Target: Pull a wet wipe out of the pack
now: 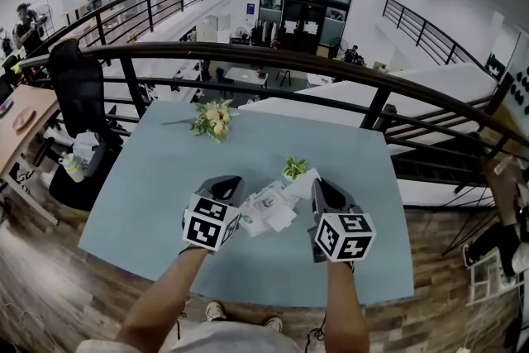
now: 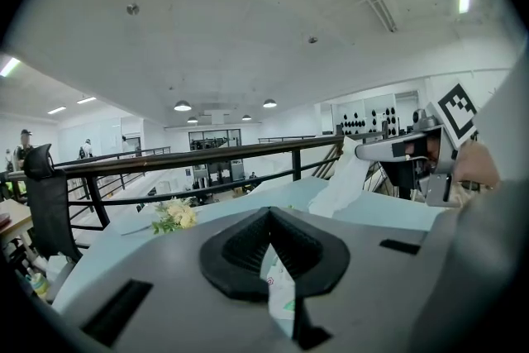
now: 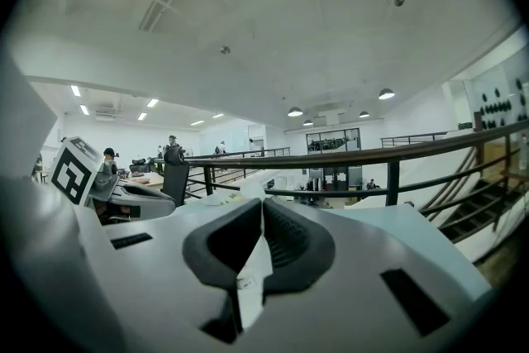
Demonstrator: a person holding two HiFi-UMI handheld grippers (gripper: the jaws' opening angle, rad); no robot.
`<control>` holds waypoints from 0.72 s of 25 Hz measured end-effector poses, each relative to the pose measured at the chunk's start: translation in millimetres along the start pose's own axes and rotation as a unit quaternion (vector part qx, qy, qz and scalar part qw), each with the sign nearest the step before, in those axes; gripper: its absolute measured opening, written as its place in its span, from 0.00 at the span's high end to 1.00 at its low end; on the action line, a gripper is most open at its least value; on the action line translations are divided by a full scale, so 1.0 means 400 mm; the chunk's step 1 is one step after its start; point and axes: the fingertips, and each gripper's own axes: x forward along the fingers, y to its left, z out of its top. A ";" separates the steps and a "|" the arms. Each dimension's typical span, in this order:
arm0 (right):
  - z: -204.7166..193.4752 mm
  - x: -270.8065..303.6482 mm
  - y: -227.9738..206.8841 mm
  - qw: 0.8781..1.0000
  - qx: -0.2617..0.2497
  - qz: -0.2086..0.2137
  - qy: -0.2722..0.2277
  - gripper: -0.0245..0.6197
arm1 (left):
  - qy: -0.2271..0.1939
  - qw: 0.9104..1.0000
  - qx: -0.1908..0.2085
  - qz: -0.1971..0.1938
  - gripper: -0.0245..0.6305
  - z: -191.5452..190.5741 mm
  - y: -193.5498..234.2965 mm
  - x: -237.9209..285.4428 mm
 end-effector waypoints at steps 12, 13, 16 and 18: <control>-0.003 0.006 0.002 1.000 -0.004 0.001 0.000 0.95 | -0.002 1.000 0.001 0.005 0.97 0.005 0.009 -0.002; -0.004 0.006 0.002 1.000 -0.004 0.001 0.000 0.95 | -0.002 1.000 0.001 0.005 0.97 0.005 0.009 -0.001; -0.005 0.007 0.003 1.000 -0.004 0.001 0.000 0.95 | -0.001 1.000 0.001 0.004 0.97 0.003 0.009 0.000; -0.006 0.007 0.004 1.000 -0.004 0.001 0.001 0.95 | -0.001 1.000 0.001 0.004 0.97 0.001 0.010 -0.001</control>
